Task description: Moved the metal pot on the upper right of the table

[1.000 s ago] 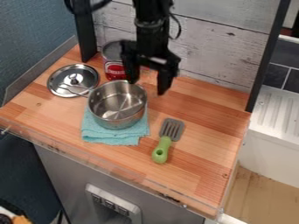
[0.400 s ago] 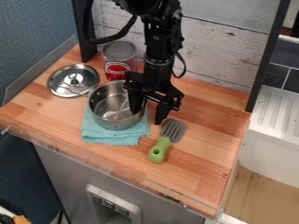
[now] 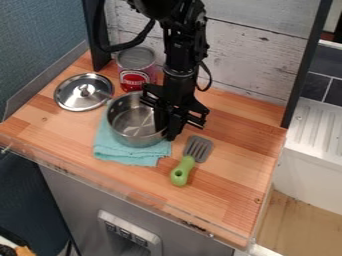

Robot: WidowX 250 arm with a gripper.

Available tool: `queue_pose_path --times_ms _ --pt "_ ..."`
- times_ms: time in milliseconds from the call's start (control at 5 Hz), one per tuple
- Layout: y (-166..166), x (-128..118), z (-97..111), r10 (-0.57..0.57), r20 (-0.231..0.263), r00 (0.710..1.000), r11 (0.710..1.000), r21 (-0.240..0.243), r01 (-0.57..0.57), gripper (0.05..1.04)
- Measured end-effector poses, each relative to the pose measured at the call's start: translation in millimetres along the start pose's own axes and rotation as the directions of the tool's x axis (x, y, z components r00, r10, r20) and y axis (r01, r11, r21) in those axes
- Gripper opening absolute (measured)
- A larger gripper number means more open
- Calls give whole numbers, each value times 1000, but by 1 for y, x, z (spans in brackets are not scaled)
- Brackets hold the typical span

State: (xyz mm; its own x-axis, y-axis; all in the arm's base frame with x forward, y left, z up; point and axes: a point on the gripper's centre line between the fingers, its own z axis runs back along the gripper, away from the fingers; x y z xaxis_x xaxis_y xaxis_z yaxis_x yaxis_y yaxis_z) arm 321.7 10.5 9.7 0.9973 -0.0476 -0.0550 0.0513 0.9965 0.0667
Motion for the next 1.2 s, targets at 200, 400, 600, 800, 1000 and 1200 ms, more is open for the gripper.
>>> queue_pose_path --times_ms 200,400,600,800,1000,1200 --pt "0 -2 19 5 53 999 1000 -13 -4 82" --pt "9 -5 53 64 133 989 998 -19 -62 79" --pt "4 -7 69 115 153 981 993 -55 -108 79" --pt "-28 8 76 117 185 976 990 -98 -100 79" --pt "-61 12 60 74 154 985 993 -97 -60 79" --pt "-81 16 45 37 131 991 996 -82 -26 79"
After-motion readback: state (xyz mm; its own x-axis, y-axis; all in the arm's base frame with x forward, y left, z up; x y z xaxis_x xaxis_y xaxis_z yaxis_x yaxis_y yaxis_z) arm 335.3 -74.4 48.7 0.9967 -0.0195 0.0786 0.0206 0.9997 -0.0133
